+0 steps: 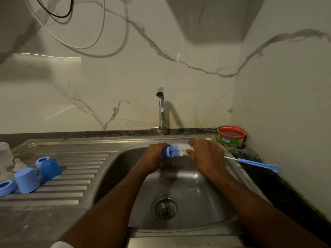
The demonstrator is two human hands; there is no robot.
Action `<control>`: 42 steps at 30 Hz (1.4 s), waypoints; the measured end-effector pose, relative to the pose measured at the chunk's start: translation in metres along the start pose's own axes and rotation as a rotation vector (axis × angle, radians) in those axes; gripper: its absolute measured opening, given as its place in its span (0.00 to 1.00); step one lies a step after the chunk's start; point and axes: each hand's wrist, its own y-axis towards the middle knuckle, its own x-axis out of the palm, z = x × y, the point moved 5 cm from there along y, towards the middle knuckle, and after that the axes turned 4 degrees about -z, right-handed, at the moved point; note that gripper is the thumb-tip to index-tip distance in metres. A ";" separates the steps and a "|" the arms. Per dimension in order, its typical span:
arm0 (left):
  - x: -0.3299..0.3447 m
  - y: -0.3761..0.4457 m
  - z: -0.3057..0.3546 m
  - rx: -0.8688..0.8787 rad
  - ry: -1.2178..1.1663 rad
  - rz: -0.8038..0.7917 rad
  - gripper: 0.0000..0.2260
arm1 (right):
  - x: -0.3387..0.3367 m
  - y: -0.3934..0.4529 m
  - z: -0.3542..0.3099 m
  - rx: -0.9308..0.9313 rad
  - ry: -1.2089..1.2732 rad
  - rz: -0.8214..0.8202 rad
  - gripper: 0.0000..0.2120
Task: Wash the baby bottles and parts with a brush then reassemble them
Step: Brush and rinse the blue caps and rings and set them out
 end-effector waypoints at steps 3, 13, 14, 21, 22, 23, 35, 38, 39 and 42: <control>-0.017 0.000 0.000 -0.021 0.076 0.125 0.20 | 0.011 -0.002 -0.005 -0.023 0.066 -0.080 0.16; 0.015 -0.003 0.004 -0.094 -0.148 -0.029 0.27 | 0.001 -0.001 -0.021 -0.039 -0.036 0.042 0.09; 0.013 -0.001 0.007 -0.078 -0.143 -0.008 0.24 | 0.000 0.000 -0.015 -0.003 -0.029 0.052 0.08; -0.020 -0.007 -0.015 -0.121 -0.046 0.294 0.23 | 0.011 -0.003 -0.021 -0.045 0.121 -0.054 0.10; -0.018 -0.008 -0.020 -0.178 -0.058 0.282 0.26 | 0.011 -0.003 -0.027 -0.080 0.113 -0.048 0.10; -0.015 -0.007 -0.023 -0.218 -0.059 0.249 0.29 | 0.010 -0.004 -0.033 -0.105 0.092 -0.039 0.09; -0.008 -0.001 -0.013 -0.109 -0.002 0.198 0.18 | 0.006 -0.003 -0.016 0.001 0.043 -0.009 0.09; -0.013 -0.005 -0.025 -0.205 0.055 0.201 0.29 | 0.009 -0.003 -0.032 -0.127 0.056 -0.042 0.10; -0.008 -0.005 -0.029 -0.226 0.029 0.150 0.32 | 0.009 -0.003 -0.036 -0.151 0.050 -0.053 0.10; 0.014 -0.003 -0.024 -0.120 -0.081 -0.074 0.38 | 0.006 0.001 -0.034 -0.116 0.023 -0.055 0.11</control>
